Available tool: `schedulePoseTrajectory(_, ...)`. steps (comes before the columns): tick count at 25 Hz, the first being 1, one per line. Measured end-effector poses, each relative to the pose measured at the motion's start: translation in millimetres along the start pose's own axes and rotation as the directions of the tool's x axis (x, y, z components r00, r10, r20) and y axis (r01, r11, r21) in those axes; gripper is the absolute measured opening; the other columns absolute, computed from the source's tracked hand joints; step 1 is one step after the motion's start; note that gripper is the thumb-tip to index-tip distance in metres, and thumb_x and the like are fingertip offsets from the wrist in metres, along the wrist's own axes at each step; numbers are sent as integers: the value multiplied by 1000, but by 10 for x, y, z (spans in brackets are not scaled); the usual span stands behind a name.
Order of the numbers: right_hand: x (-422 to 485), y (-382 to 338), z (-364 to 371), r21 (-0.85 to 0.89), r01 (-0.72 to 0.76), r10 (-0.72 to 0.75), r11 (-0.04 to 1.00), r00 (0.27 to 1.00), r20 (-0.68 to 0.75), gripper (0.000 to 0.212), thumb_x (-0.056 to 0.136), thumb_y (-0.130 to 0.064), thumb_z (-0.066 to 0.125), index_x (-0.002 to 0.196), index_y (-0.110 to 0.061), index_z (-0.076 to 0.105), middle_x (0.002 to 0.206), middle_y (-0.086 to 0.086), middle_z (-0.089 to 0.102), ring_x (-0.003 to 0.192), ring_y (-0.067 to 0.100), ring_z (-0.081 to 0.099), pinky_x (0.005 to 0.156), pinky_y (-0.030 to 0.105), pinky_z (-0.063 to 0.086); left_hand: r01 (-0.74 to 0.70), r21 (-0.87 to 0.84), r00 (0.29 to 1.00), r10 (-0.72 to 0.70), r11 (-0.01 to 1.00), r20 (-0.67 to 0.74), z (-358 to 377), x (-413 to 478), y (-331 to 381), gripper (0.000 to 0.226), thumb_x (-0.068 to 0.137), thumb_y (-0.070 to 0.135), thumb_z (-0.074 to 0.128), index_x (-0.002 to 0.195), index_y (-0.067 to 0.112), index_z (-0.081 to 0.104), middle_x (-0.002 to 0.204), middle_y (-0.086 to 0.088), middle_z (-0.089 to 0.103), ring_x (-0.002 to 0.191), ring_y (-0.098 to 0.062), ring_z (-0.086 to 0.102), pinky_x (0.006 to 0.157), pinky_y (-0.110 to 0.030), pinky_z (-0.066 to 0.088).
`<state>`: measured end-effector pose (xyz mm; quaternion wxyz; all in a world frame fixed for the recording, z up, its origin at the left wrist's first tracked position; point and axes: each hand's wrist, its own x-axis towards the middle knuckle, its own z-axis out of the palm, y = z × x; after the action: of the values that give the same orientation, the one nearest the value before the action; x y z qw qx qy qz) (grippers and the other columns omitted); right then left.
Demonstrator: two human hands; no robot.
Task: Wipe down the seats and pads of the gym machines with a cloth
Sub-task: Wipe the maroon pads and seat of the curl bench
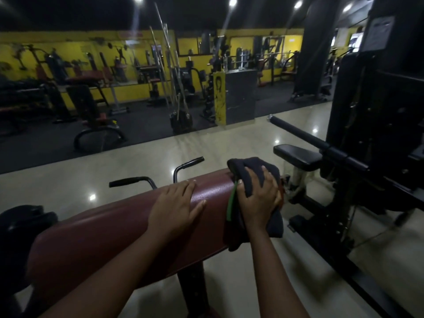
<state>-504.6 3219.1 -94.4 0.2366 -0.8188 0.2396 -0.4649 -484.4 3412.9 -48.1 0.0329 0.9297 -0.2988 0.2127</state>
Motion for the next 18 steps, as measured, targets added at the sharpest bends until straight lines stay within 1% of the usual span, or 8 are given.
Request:
schedulePoseTrajectory(2,-118,-219,39,36,-52,52,998,999,-12,48,81,-49,42,124,-33,55,142,9,45,129,32,39,100,56,31,10,44,999,-8,999,-31,42,-24,-3,64,89,56,30,123,10,57,118,-8,65,106,-24,62,94,-35,47)
schedulePoseTrajectory(3,-243,-375,64,25,-13,13,1000,1000,18,48,81,-49,42,125,-36,53,144,8,42,132,30,34,101,53,26,12,45,999,-11,999,-40,48,-23,-12,62,88,55,32,122,10,58,116,-9,66,104,-24,63,93,-35,48)
schedulePoseTrajectory(7,-120,-282,30,41,351,-351,936,912,211,48,78,-52,40,120,-36,55,137,3,50,127,25,38,99,48,26,-9,62,998,13,998,-63,57,-37,-29,61,88,54,33,122,9,58,116,-9,65,103,-23,63,91,-33,48)
schedulePoseTrajectory(8,84,-133,-9,52,326,-329,944,918,223,50,78,-53,38,119,-34,57,136,3,51,127,25,41,99,49,27,-2,63,998,5,998,-57,50,-43,-18,61,88,54,33,122,10,57,117,-9,65,103,-24,63,91,-34,48)
schedulePoseTrajectory(11,363,43,-88,29,38,-42,999,986,162,52,76,-54,37,115,-31,62,135,5,51,128,29,41,101,50,25,12,85,999,-7,996,-51,24,-51,7,61,87,55,33,123,11,56,117,-7,65,102,-24,63,90,-33,48)
schedulePoseTrajectory(12,314,-55,-83,0,34,-33,999,986,165,49,76,-54,40,114,-33,63,135,5,51,128,30,40,101,51,25,21,95,999,-17,995,-41,10,-50,14,62,87,55,32,123,11,56,118,-7,64,103,-23,63,91,-33,48)
schedulePoseTrajectory(15,194,-224,-90,36,294,-292,955,914,282,46,75,-54,41,109,-34,64,128,1,57,121,28,47,95,51,33,49,101,999,-48,994,-16,24,-43,15,68,87,60,28,129,12,52,123,-8,62,109,-23,60,94,-33,45)
schedulePoseTrajectory(18,450,104,-136,70,307,-314,949,906,284,48,74,-56,41,108,-32,66,123,3,60,116,28,52,93,49,36,58,90,998,-60,994,17,45,-48,-1,78,86,66,18,134,12,47,129,-9,58,115,-25,57,98,-36,43)
